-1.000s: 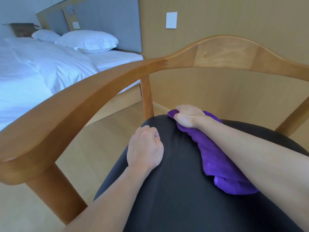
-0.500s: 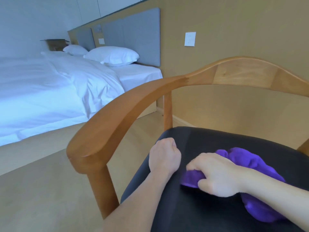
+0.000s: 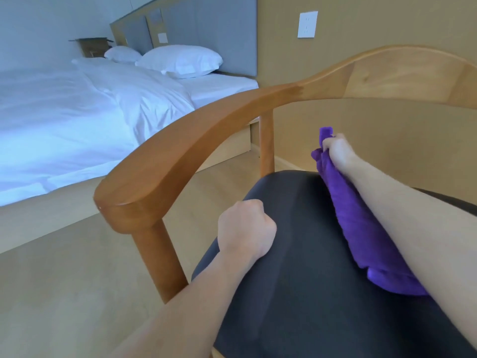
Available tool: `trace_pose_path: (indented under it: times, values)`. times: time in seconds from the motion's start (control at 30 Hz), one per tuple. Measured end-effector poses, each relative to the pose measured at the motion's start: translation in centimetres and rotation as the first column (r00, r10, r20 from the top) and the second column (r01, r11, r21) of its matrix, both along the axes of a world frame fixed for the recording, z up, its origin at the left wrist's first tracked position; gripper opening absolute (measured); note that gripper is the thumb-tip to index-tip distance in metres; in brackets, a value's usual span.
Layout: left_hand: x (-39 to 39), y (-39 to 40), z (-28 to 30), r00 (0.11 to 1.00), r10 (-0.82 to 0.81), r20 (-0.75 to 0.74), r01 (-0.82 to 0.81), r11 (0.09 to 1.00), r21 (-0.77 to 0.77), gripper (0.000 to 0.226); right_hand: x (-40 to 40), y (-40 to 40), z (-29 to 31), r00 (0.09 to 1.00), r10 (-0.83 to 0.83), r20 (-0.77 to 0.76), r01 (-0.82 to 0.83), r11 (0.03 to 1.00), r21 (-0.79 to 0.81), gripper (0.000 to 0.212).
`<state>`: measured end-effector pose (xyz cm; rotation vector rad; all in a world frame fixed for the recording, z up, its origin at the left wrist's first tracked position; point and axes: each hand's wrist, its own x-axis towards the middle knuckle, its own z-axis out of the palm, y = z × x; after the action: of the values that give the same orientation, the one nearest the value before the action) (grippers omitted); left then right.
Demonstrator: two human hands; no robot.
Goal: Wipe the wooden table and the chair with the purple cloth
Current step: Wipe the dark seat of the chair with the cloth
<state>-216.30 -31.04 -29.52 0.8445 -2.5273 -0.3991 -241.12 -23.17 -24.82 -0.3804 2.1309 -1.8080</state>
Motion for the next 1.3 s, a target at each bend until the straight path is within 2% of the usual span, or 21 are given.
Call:
trace_pose_path:
  times: [0.03, 0.1, 0.17, 0.27, 0.33, 0.47, 0.53, 0.6, 0.63, 0.67, 0.7, 0.77, 0.83, 0.87, 0.9, 0.93, 1.0, 1.03, 1.13, 1.23, 1.3]
  values:
    - [-0.1, -0.1, -0.1, 1.0, -0.002, -0.012, 0.002, 1.0, -0.006, 0.02, 0.0, -1.0, -0.4, 0.996, 0.04, -0.073, -0.023, 0.973, 0.228, 0.04]
    - [-0.2, -0.5, -0.4, 0.999, -0.001, -0.035, 0.0, 1.0, -0.022, 0.022, 0.8, -2.8, -1.4, 0.941, 0.25, -0.23, -0.047, 0.765, 0.642, 0.045]
    - [-0.4, -0.7, -0.6, 0.999, -0.008, -0.034, 0.007, 0.999, -0.038, 0.019, 1.7, -3.9, -1.7, 0.843, 0.436, -0.316, -0.006, 0.593, 0.805, 0.04]
    - [-0.5, -0.7, -0.7, 1.0, -0.016, -0.01, 0.015, 0.999, -0.05, 0.017, 3.6, -3.6, -1.2, 0.751, 0.575, -0.325, -0.025, 0.517, 0.856, 0.026]
    - [-0.4, -0.8, -0.8, 1.0, -0.019, -0.017, 0.019, 0.999, -0.047, 0.017, 5.8, -2.7, -1.1, 0.649, 0.679, -0.343, -0.059, 0.495, 0.867, 0.018]
    - [0.0, -0.8, -0.8, 0.984, -0.038, -0.173, 0.034, 0.999, -0.023, 0.018, 12.0, 1.3, -1.3, 0.433, 0.819, -0.376, -0.184, 0.489, 0.853, 0.011]
    - [0.4, -0.5, -0.9, 0.975, -0.043, -0.219, 0.038, 0.999, -0.026, 0.017, 13.5, 3.9, -1.1, 0.387, 0.862, -0.328, -0.271, 0.446, 0.853, 0.01]
    - [0.5, -0.3, -1.0, 0.979, -0.05, -0.2, 0.045, 0.998, -0.034, 0.017, 13.9, 5.7, -0.1, 0.388, 0.888, -0.248, -0.417, 0.409, 0.811, 0.009]
    - [0.4, -0.3, -1.0, 0.981, -0.056, -0.185, 0.05, 0.998, -0.038, 0.016, 13.6, 5.9, 0.6, 0.415, 0.881, -0.225, -0.497, 0.427, 0.756, 0.009]
    - [0.3, -0.3, -1.0, 0.983, -0.062, -0.171, 0.056, 0.998, -0.041, 0.015, 12.9, 5.8, 1.4, 0.468, 0.852, -0.234, -0.545, 0.487, 0.683, 0.008]
    - [0.3, -0.4, -0.9, 0.985, -0.065, -0.161, 0.059, 0.997, -0.043, 0.014, 11.8, 5.2, 2.4, 0.544, 0.788, -0.29, -0.544, 0.594, 0.592, 0.009]
    - [0.1, -0.6, -0.8, 0.985, -0.058, -0.165, 0.053, 0.998, -0.038, 0.014, 8.6, 3.1, 4.5, 0.706, 0.555, -0.439, -0.42, 0.828, 0.371, 0.016]
    - [0.0, -0.6, -0.8, 0.983, -0.047, -0.179, 0.044, 0.999, -0.019, 0.014, 5.1, 0.5, 5.2, 0.835, 0.367, -0.409, -0.314, 0.929, 0.193, 0.018]
    - [0.0, -0.6, -0.7, 0.981, -0.042, -0.187, 0.041, 0.999, -0.009, 0.013, 3.7, -0.8, 4.6, 0.87, 0.337, -0.359, -0.283, 0.939, 0.196, 0.018]
    - [0.0, -0.5, -0.7, 0.981, -0.034, -0.193, 0.034, 0.999, 0.0, 0.013, 2.7, -1.9, 3.3, 0.881, 0.354, -0.313, -0.266, 0.919, 0.291, 0.017]
    - [0.1, -0.5, -0.7, 0.98, -0.025, -0.197, 0.027, 1.0, 0.008, 0.013, 1.9, -2.8, 1.5, 0.866, 0.414, -0.28, -0.248, 0.843, 0.478, 0.019]
    - [0.1, -0.6, -0.7, 0.98, -0.016, -0.198, 0.022, 0.999, 0.027, 0.012, 1.0, -4.0, -2.3, 0.809, 0.542, -0.229, -0.181, 0.6, 0.78, 0.044]
    - [0.1, -0.7, -0.7, 0.98, -0.018, -0.196, 0.026, 0.999, 0.037, 0.011, 0.7, -4.4, -3.3, 0.794, 0.565, -0.226, -0.152, 0.544, 0.825, 0.056]
    - [0.1, -0.7, -0.5, 0.982, -0.015, -0.187, 0.027, 0.998, 0.06, 0.011, -0.2, -5.1, -3.7, 0.785, 0.566, -0.252, -0.126, 0.543, 0.83, 0.069]
    - [0.3, -0.5, -0.5, 0.983, -0.007, -0.186, 0.02, 0.998, 0.066, 0.018, 0.0, -5.1, -4.0, 0.783, 0.53, -0.325, -0.047, 0.571, 0.82, 0.055]
    - [0.2, -0.7, -0.5, 0.982, -0.004, -0.187, 0.016, 0.998, 0.062, 0.021, 0.5, -4.9, -4.1, 0.738, 0.544, -0.4, 0.016, 0.578, 0.816, 0.043]
